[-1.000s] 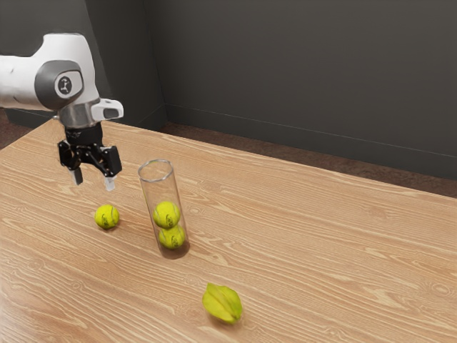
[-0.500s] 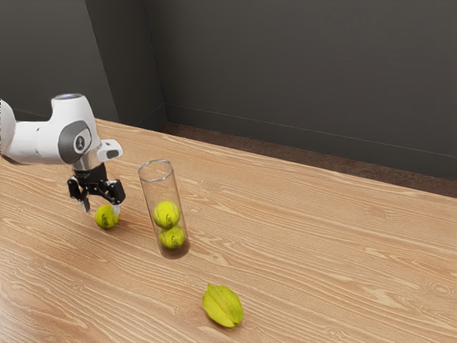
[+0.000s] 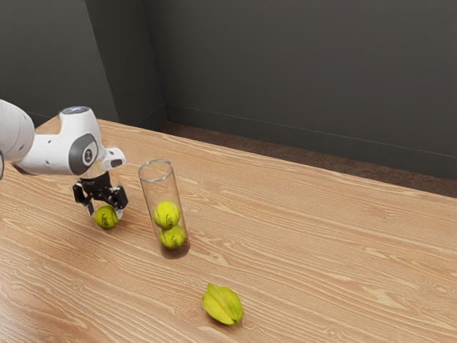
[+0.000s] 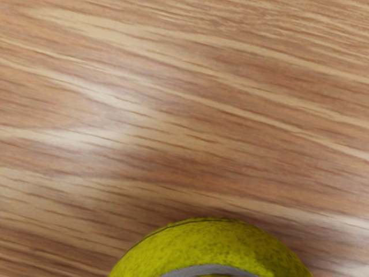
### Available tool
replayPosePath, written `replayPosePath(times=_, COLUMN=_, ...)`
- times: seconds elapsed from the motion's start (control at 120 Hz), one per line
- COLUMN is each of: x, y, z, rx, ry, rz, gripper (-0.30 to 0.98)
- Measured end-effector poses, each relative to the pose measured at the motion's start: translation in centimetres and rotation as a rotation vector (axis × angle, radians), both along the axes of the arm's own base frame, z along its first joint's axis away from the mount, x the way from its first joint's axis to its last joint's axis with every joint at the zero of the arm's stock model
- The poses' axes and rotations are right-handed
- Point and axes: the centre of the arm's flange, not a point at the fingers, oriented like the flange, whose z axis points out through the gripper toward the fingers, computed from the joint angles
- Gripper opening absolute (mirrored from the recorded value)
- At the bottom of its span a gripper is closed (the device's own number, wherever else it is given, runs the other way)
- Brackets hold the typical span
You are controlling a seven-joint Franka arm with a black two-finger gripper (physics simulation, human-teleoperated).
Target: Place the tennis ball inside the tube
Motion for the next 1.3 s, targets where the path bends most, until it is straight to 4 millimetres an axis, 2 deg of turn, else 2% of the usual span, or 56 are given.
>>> replayPosePath(times=0.075, x=0.0, y=0.0, z=-0.4, rx=-0.001, ry=0.006, rz=-0.002, gripper=0.66)
replayPosePath(times=0.275, x=0.0, y=-0.1, z=-0.7, rx=-0.001, ry=0.012, rz=-0.009, gripper=0.46)
replayPosePath(times=0.567, x=-0.3, y=-0.2, z=-0.1, rx=-0.01, ry=0.024, rz=-0.007, gripper=0.4)
replayPosePath(times=0.667, x=-0.4, y=-0.6, z=0.9, rx=-0.015, ry=0.024, rz=-0.008, gripper=0.38)
replayPosePath(times=0.725, x=-0.4, y=-0.9, z=3.0, rx=-0.015, ry=0.009, rz=-0.01, gripper=0.36)
replayPosePath(times=0.808, x=-0.4, y=-2.6, z=7.7, rx=-0.016, ry=-0.033, rz=-0.033, gripper=0.37)
replayPosePath(times=0.95, x=-0.6, y=-7.4, z=17.7, rx=-0.016, ry=-0.13, rz=-0.089, gripper=0.39)
replayPosePath(times=1.033, x=-0.5, y=-10.5, z=22.2, rx=-0.025, ry=-0.148, rz=-0.122, gripper=0.4)
replayPosePath(times=1.167, x=-0.8, y=-15.5, z=25.6, rx=-0.041, ry=-0.129, rz=-0.173, gripper=0.4)
replayPosePath(times=1.3, x=-0.8, y=-19.3, z=26.6, rx=-0.048, ry=-0.094, rz=-0.203, gripper=0.41)
